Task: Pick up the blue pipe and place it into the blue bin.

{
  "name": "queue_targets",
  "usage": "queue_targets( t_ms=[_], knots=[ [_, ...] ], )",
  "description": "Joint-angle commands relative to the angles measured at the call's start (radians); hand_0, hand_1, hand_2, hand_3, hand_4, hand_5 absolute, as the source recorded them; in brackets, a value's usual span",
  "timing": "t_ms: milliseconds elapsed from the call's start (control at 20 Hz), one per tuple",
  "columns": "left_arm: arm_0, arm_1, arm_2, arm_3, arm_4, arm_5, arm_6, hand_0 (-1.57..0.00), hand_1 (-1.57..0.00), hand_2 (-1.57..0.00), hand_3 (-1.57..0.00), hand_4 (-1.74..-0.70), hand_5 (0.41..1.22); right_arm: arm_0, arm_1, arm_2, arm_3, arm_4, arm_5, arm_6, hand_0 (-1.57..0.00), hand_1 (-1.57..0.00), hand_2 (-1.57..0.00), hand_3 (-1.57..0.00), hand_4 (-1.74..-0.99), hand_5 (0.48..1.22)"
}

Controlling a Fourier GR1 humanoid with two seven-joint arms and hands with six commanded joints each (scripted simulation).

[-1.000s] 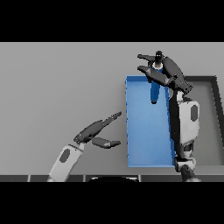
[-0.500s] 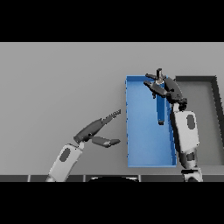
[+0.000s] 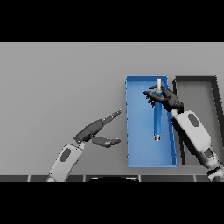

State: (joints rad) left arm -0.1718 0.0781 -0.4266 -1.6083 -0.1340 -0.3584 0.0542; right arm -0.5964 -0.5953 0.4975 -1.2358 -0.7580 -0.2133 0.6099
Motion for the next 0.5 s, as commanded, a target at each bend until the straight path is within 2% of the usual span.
queue_targets(
  t_ms=[0, 50, 100, 200, 350, 450],
  knots=[
    [-0.003, 0.004, 0.005, 0.001, 0.000, 0.001, 0.003, 0.00, 0.00, 0.00, 0.00, -0.92, 0.493, -0.027, -0.036, 0.058, 0.003, -0.055, -0.047, 0.000, -0.87, -0.82, -0.79, -0.23, -1.405, 1.137],
    [0.004, 0.006, 0.005, 0.005, 0.002, -0.003, 0.000, 0.00, 0.00, 0.00, 0.00, -0.92, 0.493, -0.055, -0.066, 0.104, 0.008, -0.094, -0.067, 0.000, -0.69, -0.66, -0.63, -0.19, -1.370, 1.125],
    [0.007, 0.006, 0.006, -0.003, 0.008, -0.005, 0.008, 0.00, 0.00, 0.00, 0.00, -0.93, 0.494, -0.074, -0.083, 0.137, 0.000, -0.091, -0.041, 0.000, -0.55, -0.52, -0.50, -0.15, -1.339, 1.108],
    [0.018, 0.011, 0.006, -0.008, 0.013, -0.006, -0.009, 0.00, 0.00, 0.00, 0.00, -0.92, 0.494, -0.103, -0.138, 0.220, -0.043, -0.018, 0.026, 0.000, -0.35, -0.34, -0.32, -0.09, -1.279, 1.010],
    [0.003, -0.006, 0.004, 0.006, 0.002, 0.007, 0.008, 0.00, 0.00, 0.00, 0.00, -0.93, 0.495, -0.130, -0.173, 0.291, -0.052, 0.007, 0.076, 0.000, -0.18, -0.17, -0.16, -0.05, -1.219, 0.870],
    [0.008, 0.000, 0.005, 0.010, 0.009, -0.002, 0.000, 0.00, 0.00, 0.00, 0.00, -0.93, 0.496, -0.158, -0.193, 0.350, -0.050, 0.000, 0.103, 0.000, -0.12, -0.11, -0.11, -0.03, -1.190, 0.809]
  ],
)
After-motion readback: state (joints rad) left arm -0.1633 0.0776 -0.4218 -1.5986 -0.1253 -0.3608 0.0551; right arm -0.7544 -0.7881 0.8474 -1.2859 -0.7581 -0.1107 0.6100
